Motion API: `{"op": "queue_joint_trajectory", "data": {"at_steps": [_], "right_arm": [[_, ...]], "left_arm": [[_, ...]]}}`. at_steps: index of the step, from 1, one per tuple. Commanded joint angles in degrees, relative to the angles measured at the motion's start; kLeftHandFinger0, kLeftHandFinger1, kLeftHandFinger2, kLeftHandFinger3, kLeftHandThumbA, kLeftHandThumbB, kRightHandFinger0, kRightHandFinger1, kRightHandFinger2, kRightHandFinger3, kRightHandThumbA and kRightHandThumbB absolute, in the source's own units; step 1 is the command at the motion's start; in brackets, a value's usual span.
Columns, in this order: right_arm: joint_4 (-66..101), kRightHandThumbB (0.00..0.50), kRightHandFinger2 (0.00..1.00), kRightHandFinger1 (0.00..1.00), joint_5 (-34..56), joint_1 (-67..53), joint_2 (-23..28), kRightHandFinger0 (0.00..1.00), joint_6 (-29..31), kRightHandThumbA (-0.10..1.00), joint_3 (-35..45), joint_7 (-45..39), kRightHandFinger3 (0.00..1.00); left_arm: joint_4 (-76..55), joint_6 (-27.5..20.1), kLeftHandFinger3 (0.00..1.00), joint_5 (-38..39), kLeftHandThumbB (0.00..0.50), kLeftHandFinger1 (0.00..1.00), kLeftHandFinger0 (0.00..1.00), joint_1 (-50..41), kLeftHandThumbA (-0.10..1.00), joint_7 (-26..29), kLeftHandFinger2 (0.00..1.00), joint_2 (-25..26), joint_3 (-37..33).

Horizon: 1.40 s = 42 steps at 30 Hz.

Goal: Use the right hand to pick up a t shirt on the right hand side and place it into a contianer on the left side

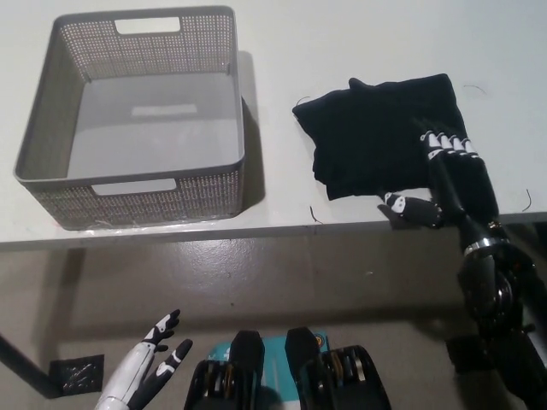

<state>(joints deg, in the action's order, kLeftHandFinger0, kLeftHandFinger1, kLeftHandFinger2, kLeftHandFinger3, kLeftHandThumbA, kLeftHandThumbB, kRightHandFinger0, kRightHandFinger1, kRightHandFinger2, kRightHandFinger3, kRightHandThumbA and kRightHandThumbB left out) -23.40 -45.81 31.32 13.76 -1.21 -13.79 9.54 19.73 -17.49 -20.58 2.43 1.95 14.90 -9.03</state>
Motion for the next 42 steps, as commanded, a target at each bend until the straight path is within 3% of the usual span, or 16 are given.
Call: {"op": "queue_joint_trajectory", "data": {"at_steps": [1, 16, 24, 30, 34, 39, 41, 42], "right_arm": [[-1.96, 0.498, 1.0, 1.0, -0.58, 3.61, 0.58, 1.0, 0.01, 0.9, -0.6, 2.52, 1.0], [-10.45, 0.461, 1.0, 1.0, 0.3, 4.63, 0.12, 1.0, -0.08, 0.86, -2.05, 4.74, 1.0], [-13.77, 0.459, 1.0, 1.0, 0.56, 7.91, -0.98, 1.0, -0.11, 0.93, -2.54, 6.48, 1.0], [-18.62, 0.455, 1.0, 1.0, 1.16, 12.26, -2.27, 1.0, 1.21, 0.84, -2.74, 9.56, 1.0], [-22.39, 0.421, 1.0, 1.0, 2.02, 15.59, -3.73, 1.0, 2.72, 0.61, -2.47, 12.52, 1.0], [-25.73, 0.405, 1.0, 1.0, 4.56, 16.34, -5.08, 1.0, 5.78, 0.52, -0.84, 16.12, 1.0], [-27.71, 0.368, 1.0, 1.0, 6.48, 16.47, -5.3, 1.0, 7.8, 0.5, 0.21, 16.58, 1.0], [-27.85, 0.313, 1.0, 1.0, 8.53, 15.91, -5.83, 1.0, 7.88, 0.45, 1.78, 16.22, 1.0]], "left_arm": [[-0.4, -2.94, 1.0, -0.58, 0.306, 0.92, 0.87, 0.94, 1.0, 0.94, 1.0, 1.01, 0.26], [-1.86, -1.91, 1.0, -0.21, 0.301, 0.93, 0.88, 1.21, 1.0, -0.45, 1.0, 1.34, 0.15], [-2.55, -0.92, 1.0, -0.54, 0.299, 0.94, 0.89, 1.02, 1.0, -0.88, 1.0, 1.38, -0.01], [-1.54, -2.35, 1.0, -0.34, 0.307, 0.9, 0.85, 1.61, 1.0, -0.54, 1.0, 1.17, -0.06], [-2.33, -0.78, 1.0, -1.04, 0.314, 0.91, 0.88, 1.96, 1.0, -0.8, 1.0, 1.17, -0.21], [-2.29, -1.17, 1.0, 0.51, 0.316, 0.92, 0.89, 2.46, 1.0, -1.8, 1.0, 1.07, 0.09], [-2.39, -1.18, 1.0, 0.62, 0.313, 0.91, 0.88, 2.71, 1.0, -1.96, 1.0, 0.98, 0.21], [-2.5, -1.1, 1.0, 0.79, 0.292, 0.92, 0.9, 2.7, 1.0, -2.04, 1.0, 0.96, 0.33]]}}
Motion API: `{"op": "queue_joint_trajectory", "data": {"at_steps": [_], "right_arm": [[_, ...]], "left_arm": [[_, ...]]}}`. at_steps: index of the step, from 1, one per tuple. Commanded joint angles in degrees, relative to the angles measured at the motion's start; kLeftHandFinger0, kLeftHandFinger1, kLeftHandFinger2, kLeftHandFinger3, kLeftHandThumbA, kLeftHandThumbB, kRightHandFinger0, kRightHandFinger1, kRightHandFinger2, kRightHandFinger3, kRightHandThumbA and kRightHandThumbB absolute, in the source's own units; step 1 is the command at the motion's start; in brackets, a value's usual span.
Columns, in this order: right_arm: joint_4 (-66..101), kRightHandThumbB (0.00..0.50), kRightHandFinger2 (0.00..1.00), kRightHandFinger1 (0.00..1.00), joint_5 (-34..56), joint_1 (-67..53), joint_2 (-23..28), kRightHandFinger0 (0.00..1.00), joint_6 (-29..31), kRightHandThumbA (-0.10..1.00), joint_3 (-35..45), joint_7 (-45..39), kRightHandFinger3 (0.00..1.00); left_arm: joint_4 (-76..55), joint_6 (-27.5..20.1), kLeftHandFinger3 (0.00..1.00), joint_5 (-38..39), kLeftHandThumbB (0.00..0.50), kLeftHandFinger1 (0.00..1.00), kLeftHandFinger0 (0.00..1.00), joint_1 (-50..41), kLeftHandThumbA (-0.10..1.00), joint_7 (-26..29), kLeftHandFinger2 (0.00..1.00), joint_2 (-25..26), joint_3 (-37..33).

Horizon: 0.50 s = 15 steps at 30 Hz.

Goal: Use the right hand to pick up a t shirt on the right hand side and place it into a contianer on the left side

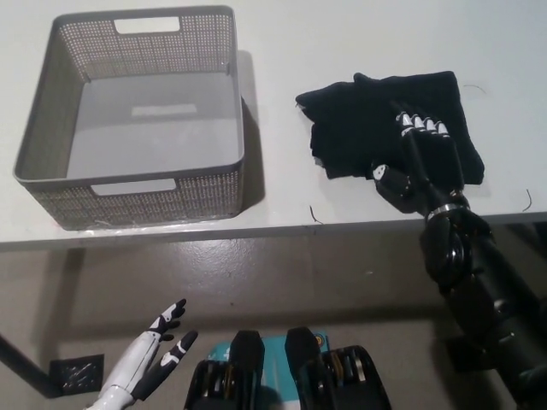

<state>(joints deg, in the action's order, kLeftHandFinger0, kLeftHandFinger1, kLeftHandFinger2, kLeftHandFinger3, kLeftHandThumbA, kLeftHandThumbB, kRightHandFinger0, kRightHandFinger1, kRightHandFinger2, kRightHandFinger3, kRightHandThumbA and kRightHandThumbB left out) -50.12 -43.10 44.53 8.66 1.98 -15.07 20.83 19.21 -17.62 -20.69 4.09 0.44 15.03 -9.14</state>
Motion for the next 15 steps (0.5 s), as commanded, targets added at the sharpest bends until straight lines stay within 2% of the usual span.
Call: {"op": "queue_joint_trajectory", "data": {"at_steps": [1, 2, 3, 4, 6, 8, 10, 13, 14, 15], "right_arm": [[-1.42, 0.274, 1.0, 1.0, 6.91, 2.44, -1.08, 1.0, 5.02, 0.41, 4.07, 5.4, 1.0], [-2.37, 0.241, 1.0, 1.0, 7.85, 2.31, -1.49, 1.0, 7.4, 0.26, 5.09, 7.58, 1.0], [-3.26, 0.21, 1.0, 1.0, 8.61, 2.12, -1.59, 1.0, 11.05, 0.01, 5.78, 9.87, 1.0], [-3.98, 0.217, 0.94, 0.88, 9.04, 1.98, -1.63, 0.78, 13.33, -0.1, 6.32, 11.6, 0.93], [-5.26, 0.194, 0.72, 0.62, 9.35, 2.29, -1.76, 0.57, 15.43, -0.1, 6.99, 13.59, 0.76], [-5.46, 0.208, 0.65, 0.53, 12.48, 2.75, -2.54, 0.52, 16.06, -0.1, 9.99, 14.33, 0.73], [-5.53, 0.235, 0.64, 0.54, 13.2, 3.99, -2.64, 0.55, 16.71, -0.1, 11.4, 15.33, 0.74], [-5.61, 0.223, 0.64, 0.53, 14.55, 5.3, -3.15, 0.52, 16.87, -0.1, 13.13, 15.46, 0.76], [-5.7, 0.236, 0.62, 0.51, 14.38, 5.78, -3.25, 0.49, 16.81, -0.1, 13.28, 16.47, 0.75], [-5.69, 0.227, 0.64, 0.54, 14.72, 6.26, -3.47, 0.51, 16.6, -0.1, 13.71, 16.81, 0.75]], "left_arm": [[-2.02, -0.76, 1.0, 1.38, 0.3, 0.93, 0.9, 1.02, 1.0, -0.73, 1.0, 0.72, 0.59], [-1.93, -0.75, 1.0, 1.52, 0.306, 0.92, 0.9, 1.1, 1.0, -0.72, 1.0, 0.75, 0.71], [-1.94, -0.68, 1.0, 1.43, 0.304, 0.93, 0.91, 1.15, 1.0, -0.65, 1.0, 0.74, 0.77], [-2.0, -0.72, 1.0, 1.28, 0.298, 0.92, 0.91, 1.15, 1.0, -0.55, 1.0, 0.75, 0.78], [-2.08, -0.8, 1.0, 1.15, 0.297, 0.92, 0.91, 1.44, 1.0, -0.55, 1.0, 0.95, 0.86], [-2.26, -0.39, 1.0, 1.02, 0.323, 0.91, 0.89, 1.66, 1.0, -0.56, 1.0, 0.84, 0.86], [-2.5, -0.05, 1.0, 0.84, 0.332, 0.92, 0.9, 1.57, 1.0, -0.63, 1.0, 0.87, 0.81], [-2.34, -0.32, 1.0, 0.53, 0.323, 0.93, 0.92, 1.55, 1.0, -0.48, 1.0, 1.03, 0.76], [-2.35, -0.28, 1.0, 0.6, 0.323, 0.93, 0.93, 1.52, 1.0, -0.53, 1.0, 1.02, 0.78], [-2.2, -0.39, 1.0, 0.64, 0.327, 0.93, 0.93, 1.52, 1.0, -0.49, 1.0, 1.03, 0.8]]}}
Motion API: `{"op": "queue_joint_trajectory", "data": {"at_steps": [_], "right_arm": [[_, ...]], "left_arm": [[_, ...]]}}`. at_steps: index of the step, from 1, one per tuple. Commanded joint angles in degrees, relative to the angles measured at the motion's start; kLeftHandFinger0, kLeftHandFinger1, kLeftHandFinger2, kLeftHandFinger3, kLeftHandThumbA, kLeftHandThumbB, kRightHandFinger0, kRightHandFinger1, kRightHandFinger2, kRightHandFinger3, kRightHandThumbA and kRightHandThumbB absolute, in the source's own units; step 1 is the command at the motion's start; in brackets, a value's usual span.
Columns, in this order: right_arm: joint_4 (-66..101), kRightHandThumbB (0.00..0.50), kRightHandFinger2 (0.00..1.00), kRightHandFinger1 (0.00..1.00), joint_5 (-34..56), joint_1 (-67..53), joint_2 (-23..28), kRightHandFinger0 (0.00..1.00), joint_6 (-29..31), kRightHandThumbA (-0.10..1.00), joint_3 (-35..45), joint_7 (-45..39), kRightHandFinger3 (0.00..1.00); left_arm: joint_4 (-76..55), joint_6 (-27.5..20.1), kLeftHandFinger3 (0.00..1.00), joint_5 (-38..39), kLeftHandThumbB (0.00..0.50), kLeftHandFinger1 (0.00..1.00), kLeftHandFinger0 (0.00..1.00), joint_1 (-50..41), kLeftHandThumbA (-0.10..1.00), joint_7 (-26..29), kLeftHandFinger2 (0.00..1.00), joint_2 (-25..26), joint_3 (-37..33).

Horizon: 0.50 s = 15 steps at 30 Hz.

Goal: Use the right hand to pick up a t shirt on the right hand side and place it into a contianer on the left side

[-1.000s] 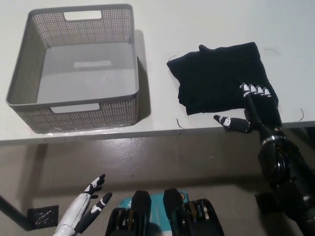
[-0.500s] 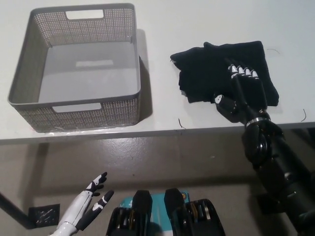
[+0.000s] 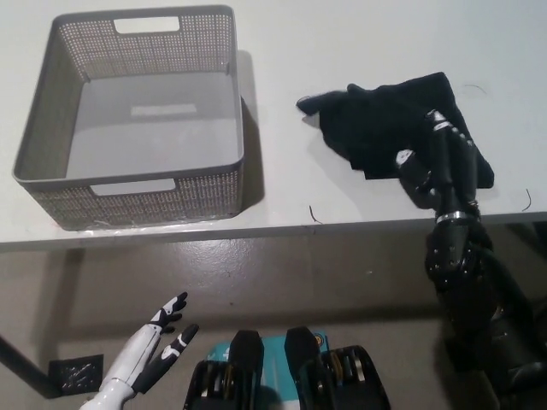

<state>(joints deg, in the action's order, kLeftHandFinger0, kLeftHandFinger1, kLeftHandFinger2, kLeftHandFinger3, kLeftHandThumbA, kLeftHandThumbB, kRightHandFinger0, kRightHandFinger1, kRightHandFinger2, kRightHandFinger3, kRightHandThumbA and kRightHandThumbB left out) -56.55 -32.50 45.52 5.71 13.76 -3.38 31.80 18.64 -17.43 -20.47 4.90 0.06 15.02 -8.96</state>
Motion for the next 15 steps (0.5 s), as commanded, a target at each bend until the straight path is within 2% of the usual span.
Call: {"op": "queue_joint_trajectory", "data": {"at_steps": [1, 4, 8, 9, 11, 12, 14, 15], "right_arm": [[0.7, 0.226, 0.64, 0.56, 4.83, 5.71, -0.73, 0.52, 4.61, -0.1, 2.44, 5.77, 0.75], [2.08, 0.202, 0.63, 0.54, 6.88, 8.19, -1.83, 0.52, 4.02, -0.1, 4.15, 5.32, 0.76], [2.48, 0.192, 0.57, 0.47, 7.93, 13.08, -2.74, 0.42, 2.82, -0.1, 4.79, 5.74, 0.72], [3.18, 0.208, 0.57, 0.48, 8.85, 15.09, -3.43, 0.42, 1.39, -0.1, 5.45, 5.72, 0.73], [3.57, 0.207, 0.57, 0.49, 9.06, 17.29, -3.99, 0.44, -0.32, -0.1, 5.67, 5.83, 0.74], [4.36, 0.243, 0.55, 0.47, 9.83, 19.85, -4.99, 0.43, -0.04, -0.1, 6.23, 6.42, 0.71], [6.46, 0.238, 0.52, 0.42, 9.29, 21.88, -5.92, 0.34, -1.43, -0.1, 5.68, 5.86, 0.71], [6.99, 0.237, 0.53, 0.42, 8.82, 22.36, -6.09, 0.34, -2.3, -0.1, 5.32, 5.74, 0.71]], "left_arm": [[-1.42, -0.77, 1.0, 0.4, 0.327, 0.93, 0.93, 0.66, 1.0, 0.03, 1.0, 0.98, 0.64], [-1.84, -0.32, 1.0, 0.56, 0.327, 0.94, 0.92, 0.35, 1.0, -0.42, 1.0, 1.01, 0.7], [-1.62, -0.41, 1.0, 0.84, 0.337, 0.93, 0.91, 0.16, 1.0, -0.56, 1.0, 0.76, 0.68], [-1.6, -0.62, 1.0, 0.76, 0.336, 0.93, 0.91, 0.1, 1.0, -0.56, 1.0, 0.76, 0.58], [-1.59, -0.5, 1.0, 0.12, 0.325, 0.94, 0.92, -0.08, 1.0, -0.37, 1.0, 0.84, 0.39], [-1.19, -1.16, 1.0, 0.07, 0.326, 0.93, 0.91, -0.01, 1.0, -0.02, 1.0, 0.77, 0.41], [-0.73, -1.7, 1.0, -0.19, 0.323, 0.93, 0.91, 0.03, 1.0, 0.09, 1.0, 0.88, 0.23], [-0.51, -2.05, 1.0, -0.36, 0.323, 0.93, 0.91, 0.09, 1.0, 0.2, 1.0, 1.01, 0.17]]}}
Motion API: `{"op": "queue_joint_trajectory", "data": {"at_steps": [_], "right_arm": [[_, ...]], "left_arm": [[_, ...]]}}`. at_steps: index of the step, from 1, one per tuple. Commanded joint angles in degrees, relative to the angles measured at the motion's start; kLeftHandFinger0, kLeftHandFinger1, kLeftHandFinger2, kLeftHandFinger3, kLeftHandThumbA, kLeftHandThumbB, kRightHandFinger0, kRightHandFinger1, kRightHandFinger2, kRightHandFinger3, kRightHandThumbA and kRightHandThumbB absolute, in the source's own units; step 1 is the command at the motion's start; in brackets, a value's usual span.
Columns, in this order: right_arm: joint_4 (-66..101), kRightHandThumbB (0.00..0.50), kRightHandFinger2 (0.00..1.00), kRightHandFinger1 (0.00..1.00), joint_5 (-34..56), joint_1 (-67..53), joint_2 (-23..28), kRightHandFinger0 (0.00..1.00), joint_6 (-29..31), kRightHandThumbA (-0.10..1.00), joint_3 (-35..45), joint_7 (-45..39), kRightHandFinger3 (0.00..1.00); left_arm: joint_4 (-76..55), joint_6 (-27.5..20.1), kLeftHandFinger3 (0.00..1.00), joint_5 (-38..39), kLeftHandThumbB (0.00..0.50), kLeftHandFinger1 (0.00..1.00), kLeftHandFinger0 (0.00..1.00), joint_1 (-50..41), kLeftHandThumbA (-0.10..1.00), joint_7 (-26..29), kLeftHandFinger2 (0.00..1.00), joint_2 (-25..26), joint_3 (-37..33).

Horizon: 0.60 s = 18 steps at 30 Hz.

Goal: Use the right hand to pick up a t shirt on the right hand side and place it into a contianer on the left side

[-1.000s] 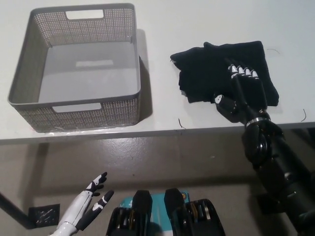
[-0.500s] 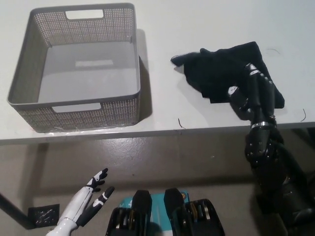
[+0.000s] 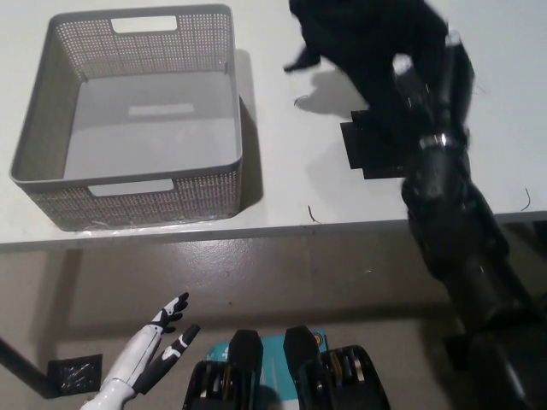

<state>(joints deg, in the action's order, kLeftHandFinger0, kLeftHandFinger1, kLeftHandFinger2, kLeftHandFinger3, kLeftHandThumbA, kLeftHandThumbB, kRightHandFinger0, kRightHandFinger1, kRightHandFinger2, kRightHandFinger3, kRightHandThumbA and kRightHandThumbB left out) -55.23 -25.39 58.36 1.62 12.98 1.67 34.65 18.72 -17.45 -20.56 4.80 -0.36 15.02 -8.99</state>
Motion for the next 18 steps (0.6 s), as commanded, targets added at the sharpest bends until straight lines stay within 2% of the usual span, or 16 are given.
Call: {"op": "queue_joint_trajectory", "data": {"at_steps": [1, 4, 5, 6, 7, 8, 11, 12, 14, 15, 17, 18], "right_arm": [[5.84, 0.234, 0.53, 0.44, 0.63, 10.3, -1.99, 0.35, -0.88, -0.1, -0.74, 3.06, 0.7], [6.78, 0.226, 0.57, 0.45, 1.5, 11.52, -2.82, 0.37, -1.07, -0.1, -1.05, 1.42, 0.71], [7.2, 0.242, 0.59, 0.46, 1.75, 12.55, -3.49, 0.37, -0.64, -0.1, -1.57, 0.26, 0.71], [7.13, 0.257, 0.58, 0.45, 3.32, 13.36, -4.82, 0.37, -0.22, -0.1, -1.06, -0.37, 0.71], [7.37, 0.238, 0.58, 0.46, 3.82, 13.46, -5.16, 0.38, -0.38, -0.1, -1.1, -1.24, 0.73], [7.51, 0.241, 0.58, 0.43, 4.47, 13.64, -5.72, 0.36, -0.24, -0.1, -1.35, -2.69, 0.73], [7.34, 0.251, 0.53, 0.39, 4.19, 13.99, -6.52, 0.32, -0.41, -0.1, -2.01, -2.82, 0.71], [6.88, 0.244, 0.55, 0.43, 4.13, 14.42, -7.94, 0.39, -1.0, -0.1, -2.97, -4.07, 0.7], [7.3, 0.226, 0.57, 0.46, 4.44, 14.29, -8.91, 0.42, -2.37, -0.1, -3.78, -5.89, 0.71], [5.6, 0.234, 0.55, 0.42, 5.04, 14.78, -10.43, 0.36, -0.4, -0.1, -4.18, -5.8, 0.68], [4.77, 0.227, 0.54, 0.43, 5.24, 14.32, -12.12, 0.35, 0.88, -0.1, -5.31, -6.78, 0.67], [3.9, 0.242, 0.48, 0.36, 5.43, 14.42, -12.94, 0.28, 1.54, -0.1, -5.7, -7.2, 0.67]], "left_arm": [[-0.59, -1.82, 1.0, -0.21, 0.322, 0.93, 0.91, 0.26, 1.0, 0.53, 1.0, 0.94, 0.2], [-0.87, -1.12, 1.0, -0.78, 0.345, 0.93, 0.9, 0.23, 1.0, 0.74, 1.0, 0.95, 0.2], [-1.04, -0.8, 1.0, -1.75, 0.347, 0.93, 0.89, 0.36, 1.0, 1.01, 1.0, 1.0, -0.07], [-1.01, -0.8, 1.0, -1.68, 0.353, 0.92, 0.89, 0.55, 1.0, 0.9, 1.0, 0.95, -0.08], [-1.0, -0.84, 1.0, -1.77, 0.371, 0.91, 0.87, 0.58, 1.0, 1.0, 1.0, 0.92, -0.07], [-1.11, -0.69, 1.0, -2.19, 0.376, 0.91, 0.86, 0.59, 1.0, 1.18, 1.0, 0.86, -0.12], [-1.42, -0.13, 1.0, -2.2, 0.371, 0.91, 0.86, 0.68, 1.0, 0.95, 1.0, 0.57, -0.12], [-1.44, -0.02, 1.0, -3.58, 0.381, 0.91, 0.83, 0.97, 1.0, 1.18, 1.0, 0.59, -0.7], [-1.97, 0.52, 1.0, -4.46, 0.365, 0.89, 0.8, 1.02, 1.0, 1.19, 1.0, 0.29, -1.09], [-1.84, 0.17, 1.0, -3.07, 0.341, 0.89, 0.8, 1.05, 1.0, 0.45, 1.0, 0.07, -0.95], [-1.99, -0.16, 1.0, -2.75, 0.361, 0.9, 0.8, 0.4, 1.0, 0.0, 1.0, -0.23, -1.26], [-2.05, -0.14, 1.0, -2.89, 0.363, 0.9, 0.81, 0.41, 1.0, -0.35, 1.0, -0.11, -1.48]]}}
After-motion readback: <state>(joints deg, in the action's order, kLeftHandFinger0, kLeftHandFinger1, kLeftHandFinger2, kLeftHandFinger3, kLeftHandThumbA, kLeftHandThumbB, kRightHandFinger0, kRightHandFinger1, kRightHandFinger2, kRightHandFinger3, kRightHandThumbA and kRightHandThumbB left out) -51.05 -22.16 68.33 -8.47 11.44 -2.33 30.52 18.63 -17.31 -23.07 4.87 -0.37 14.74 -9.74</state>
